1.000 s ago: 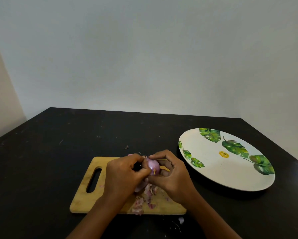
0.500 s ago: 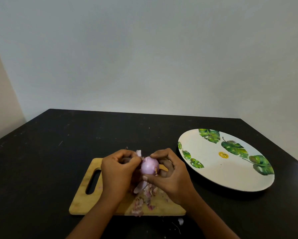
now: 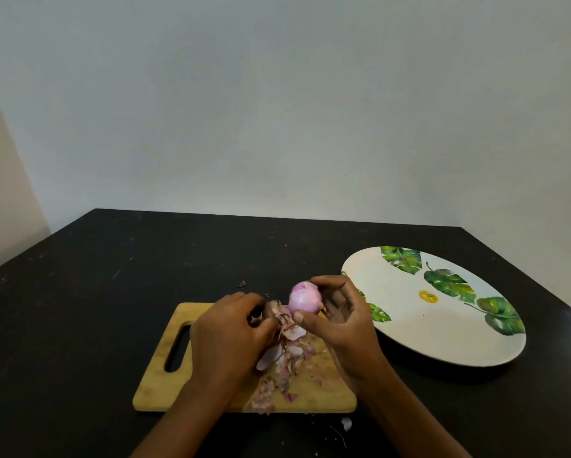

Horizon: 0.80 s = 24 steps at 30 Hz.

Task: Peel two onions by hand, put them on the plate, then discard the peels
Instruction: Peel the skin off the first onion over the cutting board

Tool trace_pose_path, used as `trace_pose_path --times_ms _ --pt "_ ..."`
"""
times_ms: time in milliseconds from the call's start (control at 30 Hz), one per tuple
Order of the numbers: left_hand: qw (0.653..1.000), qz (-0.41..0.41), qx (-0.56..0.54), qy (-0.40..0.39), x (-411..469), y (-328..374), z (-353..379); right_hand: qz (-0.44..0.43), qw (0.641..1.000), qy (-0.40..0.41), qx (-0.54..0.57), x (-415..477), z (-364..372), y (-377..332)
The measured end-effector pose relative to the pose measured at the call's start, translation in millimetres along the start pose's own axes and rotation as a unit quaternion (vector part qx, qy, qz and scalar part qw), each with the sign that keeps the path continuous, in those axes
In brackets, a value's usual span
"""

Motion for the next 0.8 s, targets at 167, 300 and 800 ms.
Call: trace_pose_path --times_ms 167,300,800 --pt "0.999 0.035 -0.004 -0.007 0.4 -0.8 5.5 -0.016 0.998 0.0 -0.063 1.0 3.0 4.0" --pt "0.985 -0.015 -0.172 0.007 3.7 -1.2 2.7 -0.025 0.996 -0.016 -0.088 -0.2 6.4 5.6" --pt "0.972 -0.026 -0.233 -0.012 3.6 5.3 -0.1 -0.063 0.989 -0.021 -0.132 -4.8 11.1 4.3"
Point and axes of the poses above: each hand's wrist, its own x-axis towards the middle knuckle, its own z-axis out of the palm, y = z × x, the point moved 6 cm from there along x, towards the middle knuckle, and after that the axes turned 10 degrees about z, right-handed, at the moved point
